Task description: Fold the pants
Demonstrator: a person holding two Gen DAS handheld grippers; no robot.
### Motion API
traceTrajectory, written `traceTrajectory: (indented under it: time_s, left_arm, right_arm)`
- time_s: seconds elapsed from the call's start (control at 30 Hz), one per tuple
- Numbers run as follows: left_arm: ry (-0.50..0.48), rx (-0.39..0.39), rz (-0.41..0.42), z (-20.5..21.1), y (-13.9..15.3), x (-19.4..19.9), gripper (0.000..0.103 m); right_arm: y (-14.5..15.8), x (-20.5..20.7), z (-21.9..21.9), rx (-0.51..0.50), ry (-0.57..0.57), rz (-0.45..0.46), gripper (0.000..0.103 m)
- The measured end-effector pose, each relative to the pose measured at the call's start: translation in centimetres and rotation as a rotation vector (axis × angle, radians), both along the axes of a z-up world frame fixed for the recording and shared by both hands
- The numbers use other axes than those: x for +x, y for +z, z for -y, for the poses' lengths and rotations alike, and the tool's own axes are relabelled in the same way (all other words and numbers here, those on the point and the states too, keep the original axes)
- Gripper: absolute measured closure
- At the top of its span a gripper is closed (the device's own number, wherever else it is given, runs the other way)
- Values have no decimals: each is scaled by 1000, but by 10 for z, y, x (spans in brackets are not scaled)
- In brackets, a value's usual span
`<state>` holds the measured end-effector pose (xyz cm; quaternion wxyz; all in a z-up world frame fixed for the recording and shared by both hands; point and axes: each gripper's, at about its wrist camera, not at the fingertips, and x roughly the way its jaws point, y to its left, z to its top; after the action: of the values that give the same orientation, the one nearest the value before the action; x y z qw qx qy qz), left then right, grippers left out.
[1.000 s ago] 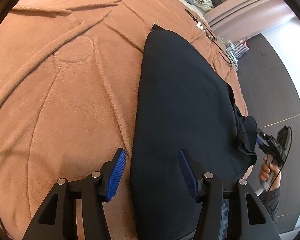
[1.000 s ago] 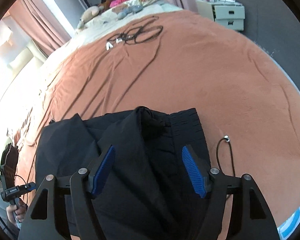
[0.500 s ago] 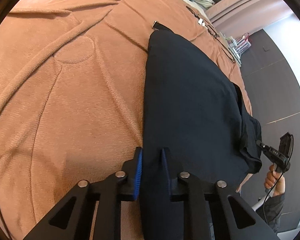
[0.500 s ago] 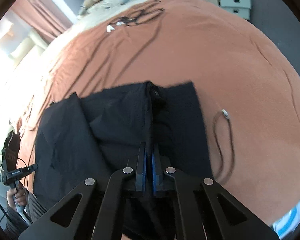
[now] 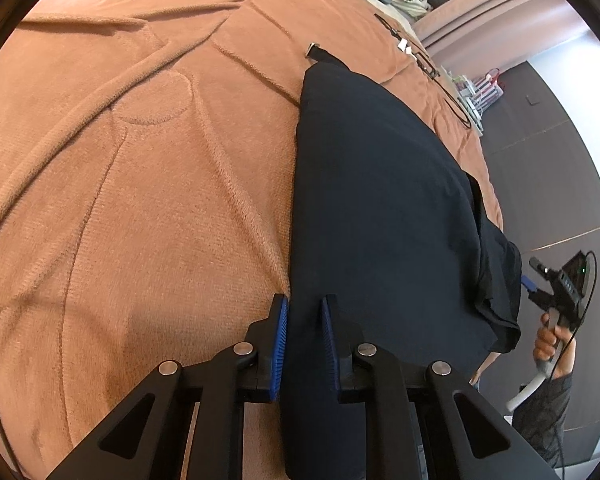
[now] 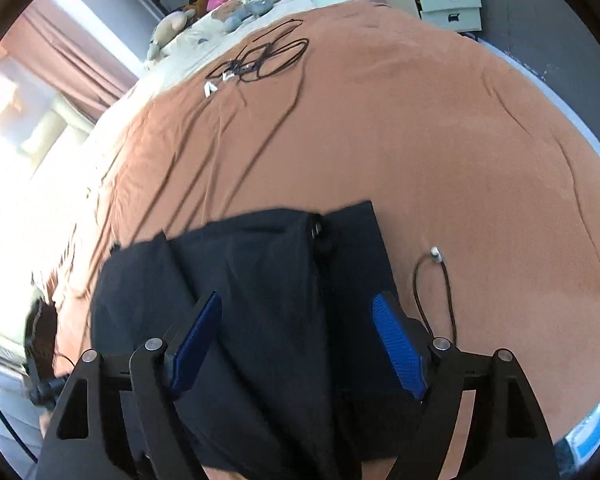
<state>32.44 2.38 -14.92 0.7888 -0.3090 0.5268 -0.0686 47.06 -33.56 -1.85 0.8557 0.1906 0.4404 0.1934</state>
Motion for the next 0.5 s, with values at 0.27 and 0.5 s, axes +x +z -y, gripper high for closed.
traceTrajectory:
  time_s: [0.27,0.5]
  left_arm:
    - [0,0,-1,2,1,1,84]
    - [2,3,-3,3,0,2,84]
  right_arm:
    - [-20,48,-12,30,-59,-115,26]
    - [-21,61,-23,-29,-25,-174,64]
